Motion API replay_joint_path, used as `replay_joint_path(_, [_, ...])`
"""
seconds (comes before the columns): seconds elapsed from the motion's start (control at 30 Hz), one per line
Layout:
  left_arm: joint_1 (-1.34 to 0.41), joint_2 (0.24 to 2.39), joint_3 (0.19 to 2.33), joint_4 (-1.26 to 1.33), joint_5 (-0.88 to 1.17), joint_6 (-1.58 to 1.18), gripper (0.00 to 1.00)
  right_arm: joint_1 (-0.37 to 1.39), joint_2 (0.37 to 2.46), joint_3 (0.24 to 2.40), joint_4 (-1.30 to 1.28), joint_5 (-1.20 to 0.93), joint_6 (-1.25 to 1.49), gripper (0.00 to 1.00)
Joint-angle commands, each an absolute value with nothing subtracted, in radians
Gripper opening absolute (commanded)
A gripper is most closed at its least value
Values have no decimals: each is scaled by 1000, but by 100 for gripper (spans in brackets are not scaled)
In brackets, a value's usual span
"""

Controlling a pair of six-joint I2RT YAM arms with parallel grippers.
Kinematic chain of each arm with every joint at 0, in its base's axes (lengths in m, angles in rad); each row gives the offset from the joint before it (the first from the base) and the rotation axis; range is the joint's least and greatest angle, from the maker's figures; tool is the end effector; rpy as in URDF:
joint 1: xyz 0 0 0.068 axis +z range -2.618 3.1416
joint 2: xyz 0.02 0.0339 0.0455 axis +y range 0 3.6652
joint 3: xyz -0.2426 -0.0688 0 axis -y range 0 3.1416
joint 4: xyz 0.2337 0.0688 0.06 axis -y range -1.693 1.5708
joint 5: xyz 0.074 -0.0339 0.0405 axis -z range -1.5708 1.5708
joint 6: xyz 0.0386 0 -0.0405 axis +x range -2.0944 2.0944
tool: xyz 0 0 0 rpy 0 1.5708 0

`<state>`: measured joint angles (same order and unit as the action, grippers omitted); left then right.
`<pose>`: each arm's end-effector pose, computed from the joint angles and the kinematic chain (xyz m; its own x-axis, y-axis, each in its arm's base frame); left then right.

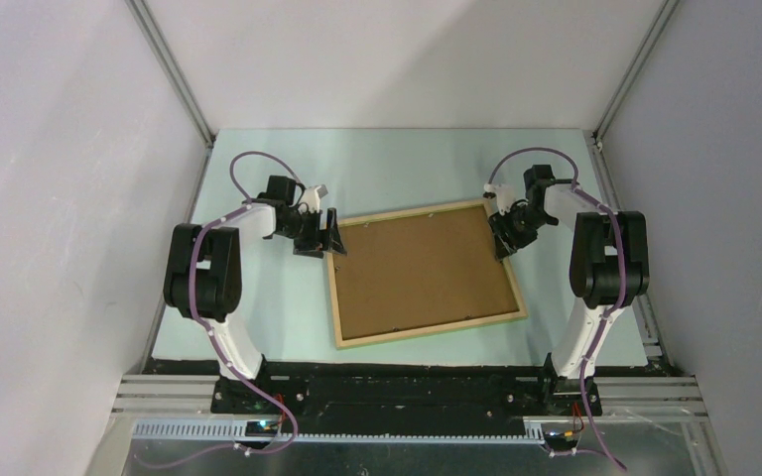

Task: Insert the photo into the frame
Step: Install the photo frame at the center of the board.

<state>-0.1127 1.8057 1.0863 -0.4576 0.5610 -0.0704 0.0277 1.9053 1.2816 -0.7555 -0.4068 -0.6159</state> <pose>0.3283 -0.0578 0.1421 -0.9363 0.0460 -0.3482 0.2328 0.8237 -0.5171 0.3447 0.0248 0.1474 -0.7428 -0.5513 -0.3798 -0.6491 0.7319 0.2071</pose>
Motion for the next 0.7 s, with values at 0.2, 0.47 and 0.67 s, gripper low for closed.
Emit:
replay_joint_path(0.2, [-107, 1785, 1087, -482, 510, -35, 84, 21, 1862, 1258, -780, -404, -666, 52])
replay_joint_path(0.47, [-106, 1787, 1088, -483, 514, -36, 84, 21, 1869, 1255, -777, -385, -691, 47])
replay_joint_path(0.67, [-107, 1792, 1089, -484, 515, -36, 83, 21, 1874, 1256, -769, -374, -705, 32])
